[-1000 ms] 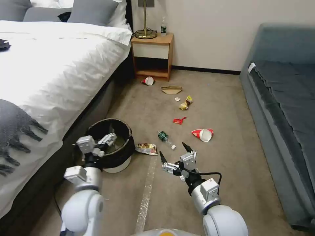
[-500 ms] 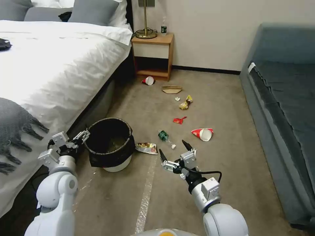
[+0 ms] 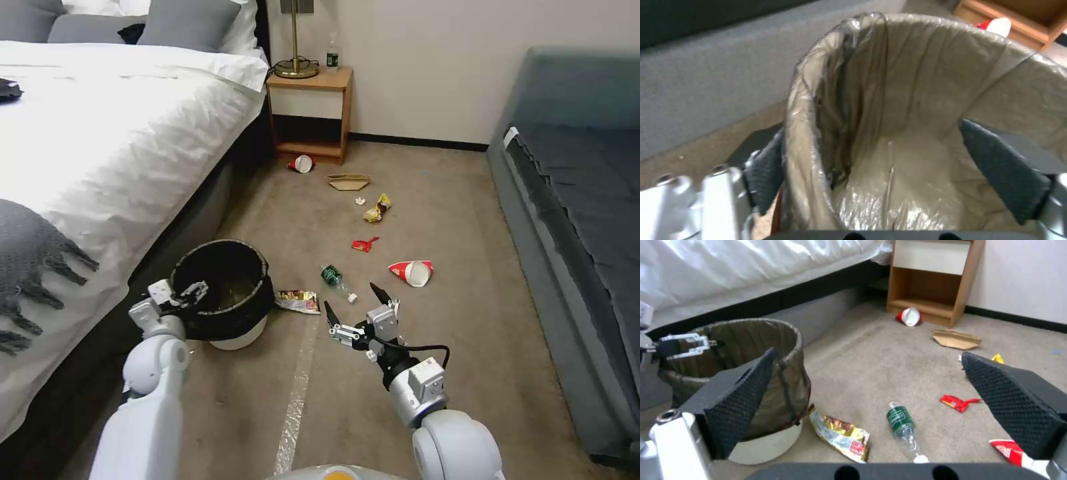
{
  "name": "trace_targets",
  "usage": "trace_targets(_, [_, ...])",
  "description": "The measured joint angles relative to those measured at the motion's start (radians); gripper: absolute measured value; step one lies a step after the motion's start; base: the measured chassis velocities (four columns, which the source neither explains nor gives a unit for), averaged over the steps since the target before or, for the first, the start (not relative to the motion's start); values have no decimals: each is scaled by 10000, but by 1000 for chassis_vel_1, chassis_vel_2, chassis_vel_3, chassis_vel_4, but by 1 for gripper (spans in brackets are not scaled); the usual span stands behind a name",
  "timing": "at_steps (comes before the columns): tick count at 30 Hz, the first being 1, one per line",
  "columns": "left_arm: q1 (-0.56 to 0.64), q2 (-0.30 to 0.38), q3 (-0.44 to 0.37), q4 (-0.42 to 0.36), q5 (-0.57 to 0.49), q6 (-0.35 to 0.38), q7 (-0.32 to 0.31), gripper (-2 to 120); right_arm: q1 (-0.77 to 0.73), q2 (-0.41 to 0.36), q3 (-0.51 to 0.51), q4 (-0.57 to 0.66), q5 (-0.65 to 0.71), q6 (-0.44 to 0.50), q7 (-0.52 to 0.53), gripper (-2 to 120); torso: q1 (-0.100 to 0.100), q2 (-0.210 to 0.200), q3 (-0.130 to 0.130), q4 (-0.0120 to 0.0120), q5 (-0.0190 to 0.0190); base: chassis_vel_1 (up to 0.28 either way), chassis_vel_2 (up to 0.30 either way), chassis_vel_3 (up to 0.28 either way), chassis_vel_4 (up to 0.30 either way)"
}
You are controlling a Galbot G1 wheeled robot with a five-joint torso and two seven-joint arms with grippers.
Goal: Pick up the trash can from the floor.
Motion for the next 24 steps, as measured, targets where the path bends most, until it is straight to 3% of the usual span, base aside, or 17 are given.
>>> trace_targets(24, [213,-77,-177,236,137,-427,302,19,270,0,7,-330,-13,36,41,100,-2,1,0,-1,-13,0,0,0,0])
